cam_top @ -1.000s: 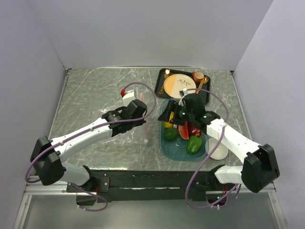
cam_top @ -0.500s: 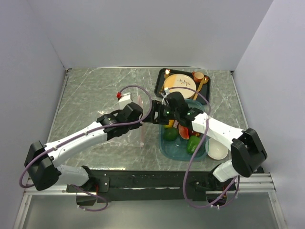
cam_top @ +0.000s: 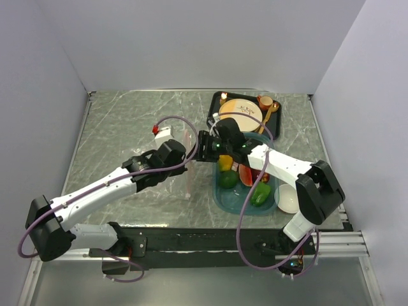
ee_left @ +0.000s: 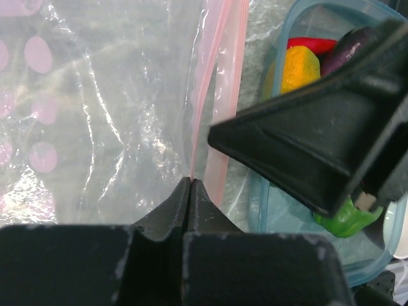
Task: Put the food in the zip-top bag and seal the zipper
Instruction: Open the zipper of the food storage bag at the center of the board.
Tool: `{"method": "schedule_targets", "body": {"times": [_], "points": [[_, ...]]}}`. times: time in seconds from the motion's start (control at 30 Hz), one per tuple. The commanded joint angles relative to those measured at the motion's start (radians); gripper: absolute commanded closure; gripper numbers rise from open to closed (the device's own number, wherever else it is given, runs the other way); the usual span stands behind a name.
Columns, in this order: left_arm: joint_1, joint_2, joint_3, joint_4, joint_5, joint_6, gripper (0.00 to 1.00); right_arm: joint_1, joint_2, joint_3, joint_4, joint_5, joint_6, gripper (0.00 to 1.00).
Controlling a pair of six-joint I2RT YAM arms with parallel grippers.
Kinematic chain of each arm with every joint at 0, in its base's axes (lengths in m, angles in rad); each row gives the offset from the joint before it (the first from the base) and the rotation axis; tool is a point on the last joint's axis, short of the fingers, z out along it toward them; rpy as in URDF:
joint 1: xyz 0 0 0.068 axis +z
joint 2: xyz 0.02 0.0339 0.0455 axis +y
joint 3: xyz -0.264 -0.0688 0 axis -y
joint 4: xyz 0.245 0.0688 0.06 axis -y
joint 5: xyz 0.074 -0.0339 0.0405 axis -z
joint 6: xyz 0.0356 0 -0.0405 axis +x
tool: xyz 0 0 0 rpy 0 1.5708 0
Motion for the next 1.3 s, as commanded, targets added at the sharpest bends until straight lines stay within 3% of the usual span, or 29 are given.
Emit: {"method": "schedule_targets", "body": {"times": [0.0, 0.03, 0.1, 0.13, 0.23, 0.37, 0.63, 0.83, 1.03, 1.17, 1.23, 1.27], "points": [[-0.005, -0.01, 0.004, 0.029, 0.028, 0.029, 0.99, 0.004, 0.043, 0.07, 0.047, -0.048, -0.009, 0.42], [-0.005, -0.012, 0.004, 0.032, 0.031, 0.03, 0.99, 0.006, 0.051, 0.076, 0.044, -0.059, -0.008, 0.42], [-0.005, -0.015, 0.005, 0.036, 0.034, 0.032, 0.99, 0.006, 0.068, 0.086, 0.044, -0.065, -0.008, 0.52], [-0.004, -0.016, 0.011, 0.028, 0.029, 0.029, 0.99, 0.007, 0.073, 0.089, 0.038, -0.058, -0.009, 0.67], [-0.004, -0.027, 0.019, -0.001, 0.002, 0.016, 0.99, 0.004, 0.079, 0.09, 0.012, -0.018, -0.019, 0.95], [-0.004, -0.049, 0.034, -0.087, -0.078, -0.017, 0.99, 0.004, 0.08, 0.092, -0.064, 0.1, -0.034, 1.0], [0.025, -0.133, 0.09, -0.316, -0.257, -0.085, 0.99, 0.004, 0.109, 0.112, -0.151, 0.248, -0.023, 1.0], [0.082, -0.233, 0.073, -0.294, -0.216, -0.053, 0.99, 0.006, 0.116, 0.112, -0.161, 0.309, -0.003, 1.0], [0.085, -0.205, 0.021, -0.142, -0.089, 0.012, 0.96, 0.017, 0.1, 0.115, -0.1, 0.203, -0.017, 0.99], [0.087, -0.15, 0.024, -0.101, -0.057, 0.016, 0.83, 0.018, 0.082, 0.119, -0.103, 0.197, -0.011, 0.99], [0.087, -0.133, 0.017, -0.064, -0.037, 0.027, 0.81, 0.02, 0.074, 0.112, -0.094, 0.185, 0.003, 0.99], [0.087, -0.13, 0.014, -0.053, -0.032, 0.027, 0.74, 0.02, 0.071, 0.11, -0.088, 0.173, 0.007, 0.99]]}}
